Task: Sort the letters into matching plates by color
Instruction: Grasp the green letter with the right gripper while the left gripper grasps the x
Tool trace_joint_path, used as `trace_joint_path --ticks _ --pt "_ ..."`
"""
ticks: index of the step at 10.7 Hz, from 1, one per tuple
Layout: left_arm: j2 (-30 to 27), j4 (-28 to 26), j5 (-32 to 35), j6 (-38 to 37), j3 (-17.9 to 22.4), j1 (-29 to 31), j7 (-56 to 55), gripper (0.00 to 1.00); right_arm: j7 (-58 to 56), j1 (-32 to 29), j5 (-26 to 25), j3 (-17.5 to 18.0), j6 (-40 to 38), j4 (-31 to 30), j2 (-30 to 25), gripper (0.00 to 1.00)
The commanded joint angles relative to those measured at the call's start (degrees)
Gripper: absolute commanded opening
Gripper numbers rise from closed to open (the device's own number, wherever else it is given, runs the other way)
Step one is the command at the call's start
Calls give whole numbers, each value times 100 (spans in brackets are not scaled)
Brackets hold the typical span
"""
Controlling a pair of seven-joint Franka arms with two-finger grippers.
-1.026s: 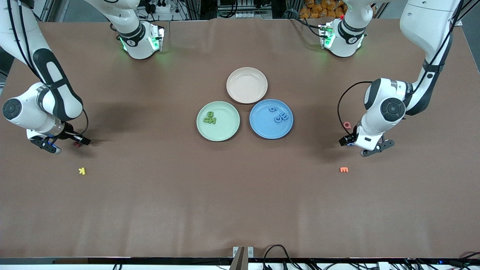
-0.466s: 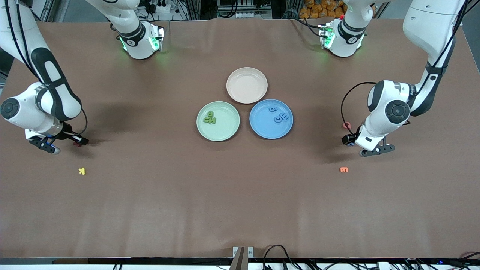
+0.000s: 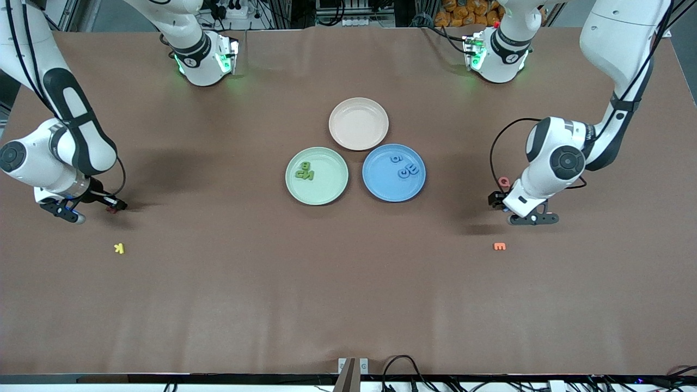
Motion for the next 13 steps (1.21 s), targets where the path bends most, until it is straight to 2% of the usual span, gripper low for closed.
trace_joint_path --ticks 1,4,8,10,13 --pt "141 -18 151 299 -31 48 392 80 -148 -141 78 173 -4 -11 -37 27" --pt "177 -18 142 388 -22 100 596 72 -113 -89 104 340 -309 -11 -247 24" --pt "194 -44 142 388 22 197 894 72 228 340 122 428 -601 -46 -520 24" --pt "212 -44 133 396 22 223 895 69 728 744 122 420 -855 -63 -739 25" --pt "220 -114 124 484 31 250 895 59 1816 1701 122 384 -1155 -72 -942 25"
